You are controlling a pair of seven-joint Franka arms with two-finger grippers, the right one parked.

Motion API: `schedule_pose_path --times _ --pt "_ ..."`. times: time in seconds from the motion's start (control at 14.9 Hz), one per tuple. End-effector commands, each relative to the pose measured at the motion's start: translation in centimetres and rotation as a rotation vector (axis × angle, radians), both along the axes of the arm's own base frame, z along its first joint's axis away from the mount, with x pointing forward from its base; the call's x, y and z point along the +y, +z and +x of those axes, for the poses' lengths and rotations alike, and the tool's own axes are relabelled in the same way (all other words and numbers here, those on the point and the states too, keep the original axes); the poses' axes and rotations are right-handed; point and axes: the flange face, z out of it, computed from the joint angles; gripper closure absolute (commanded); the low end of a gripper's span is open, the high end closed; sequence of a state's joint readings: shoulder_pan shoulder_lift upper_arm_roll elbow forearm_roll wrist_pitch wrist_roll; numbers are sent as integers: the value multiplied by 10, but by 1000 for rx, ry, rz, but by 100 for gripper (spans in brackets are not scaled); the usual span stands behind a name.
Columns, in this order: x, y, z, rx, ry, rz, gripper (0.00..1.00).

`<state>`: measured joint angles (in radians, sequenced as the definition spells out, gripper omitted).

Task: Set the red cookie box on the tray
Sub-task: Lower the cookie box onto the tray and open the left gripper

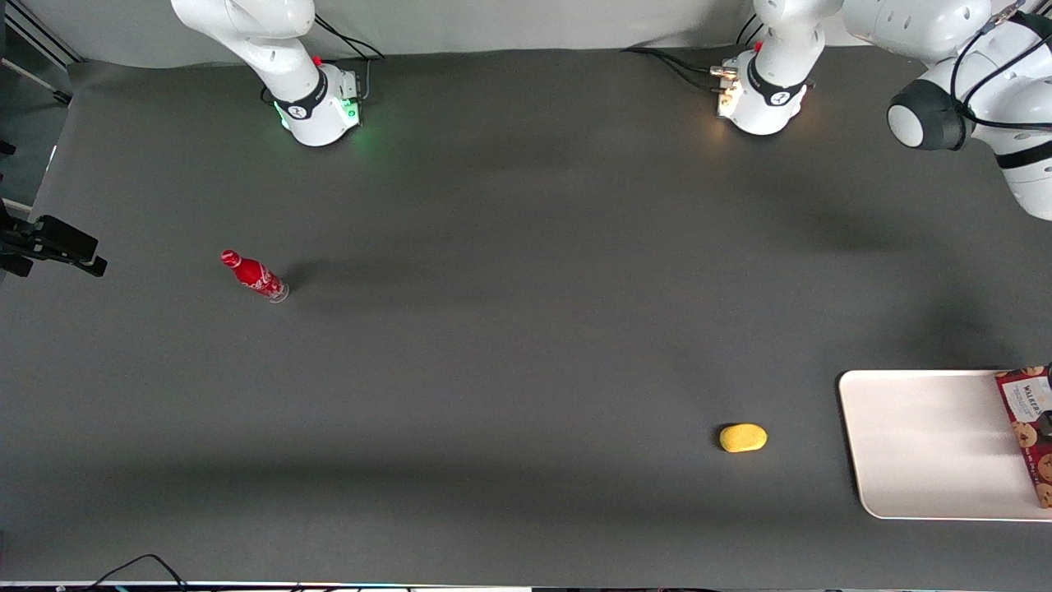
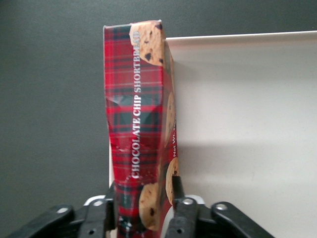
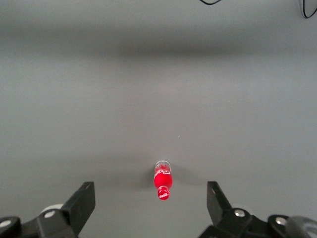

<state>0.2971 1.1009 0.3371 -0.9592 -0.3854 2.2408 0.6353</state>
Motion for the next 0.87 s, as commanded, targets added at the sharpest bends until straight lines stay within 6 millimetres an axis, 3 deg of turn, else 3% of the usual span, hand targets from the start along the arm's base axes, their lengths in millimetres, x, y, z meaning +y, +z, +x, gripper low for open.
schedule_pose_path --times 0.0,0.27,0.54,0.6,0.81 --pt "-2 12 1 -26 -7 -16 0" --pt "-11 84 -5 -23 72 -106 0" --pt "-36 152 -43 43 70 -206 0" --pt "-57 178 -56 63 57 -224 0" --pt "-117 228 -86 168 88 -245 0"
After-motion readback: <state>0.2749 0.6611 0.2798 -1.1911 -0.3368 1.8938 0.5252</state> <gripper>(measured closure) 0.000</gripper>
